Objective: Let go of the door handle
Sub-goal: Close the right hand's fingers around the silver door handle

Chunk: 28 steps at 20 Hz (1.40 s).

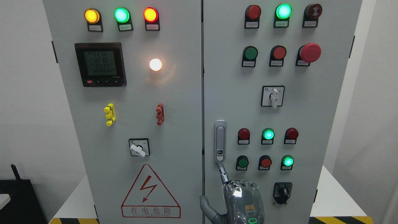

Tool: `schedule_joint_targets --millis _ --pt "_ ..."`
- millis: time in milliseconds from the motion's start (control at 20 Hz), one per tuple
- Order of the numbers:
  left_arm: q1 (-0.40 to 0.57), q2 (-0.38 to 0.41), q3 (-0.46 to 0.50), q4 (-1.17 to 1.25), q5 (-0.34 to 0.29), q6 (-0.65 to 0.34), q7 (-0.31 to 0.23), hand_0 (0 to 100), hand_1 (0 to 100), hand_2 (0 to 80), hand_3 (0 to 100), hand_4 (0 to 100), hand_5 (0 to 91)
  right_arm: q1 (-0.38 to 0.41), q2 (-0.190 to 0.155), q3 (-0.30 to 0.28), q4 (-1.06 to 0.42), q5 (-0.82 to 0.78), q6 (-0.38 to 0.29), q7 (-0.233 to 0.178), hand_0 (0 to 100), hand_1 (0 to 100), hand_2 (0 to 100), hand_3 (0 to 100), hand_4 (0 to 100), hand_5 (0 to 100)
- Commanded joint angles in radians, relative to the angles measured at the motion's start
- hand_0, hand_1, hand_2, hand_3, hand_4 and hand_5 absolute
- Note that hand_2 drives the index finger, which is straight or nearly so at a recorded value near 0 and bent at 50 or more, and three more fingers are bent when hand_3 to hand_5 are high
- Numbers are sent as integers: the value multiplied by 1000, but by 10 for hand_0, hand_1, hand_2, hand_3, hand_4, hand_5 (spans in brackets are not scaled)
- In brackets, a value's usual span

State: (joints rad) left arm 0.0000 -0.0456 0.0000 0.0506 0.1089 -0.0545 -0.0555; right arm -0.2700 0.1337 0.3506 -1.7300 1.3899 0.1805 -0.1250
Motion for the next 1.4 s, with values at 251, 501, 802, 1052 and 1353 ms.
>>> schedule_joint_targets --millis 251,501,802,1052,1353 --pt "-26 0 17 0 0 1 0 120 389 0 0 0 0 -28 1 -13 17 -5 4 1 306 282 0 1000 1000 1000" --pt "-26 0 17 0 0 1 0 120 389 0 0 0 0 -34 1 -13 17 -5 5 2 306 283 0 1000 1000 1000" --pt "-26 0 17 0 0 1 0 120 389 0 0 0 0 -12 3 -13 20 -6 5 1 309 283 0 1000 1000 1000" --pt "-26 1 17 0 0 1 0 120 389 0 0 0 0 -12 3 -15 20 -6 5 1 309 284 0 1000 1000 1000" --pt "-26 0 17 0 0 1 0 120 389 0 0 0 0 -14 3 -15 21 -6 5 4 311 283 0 1000 1000 1000"
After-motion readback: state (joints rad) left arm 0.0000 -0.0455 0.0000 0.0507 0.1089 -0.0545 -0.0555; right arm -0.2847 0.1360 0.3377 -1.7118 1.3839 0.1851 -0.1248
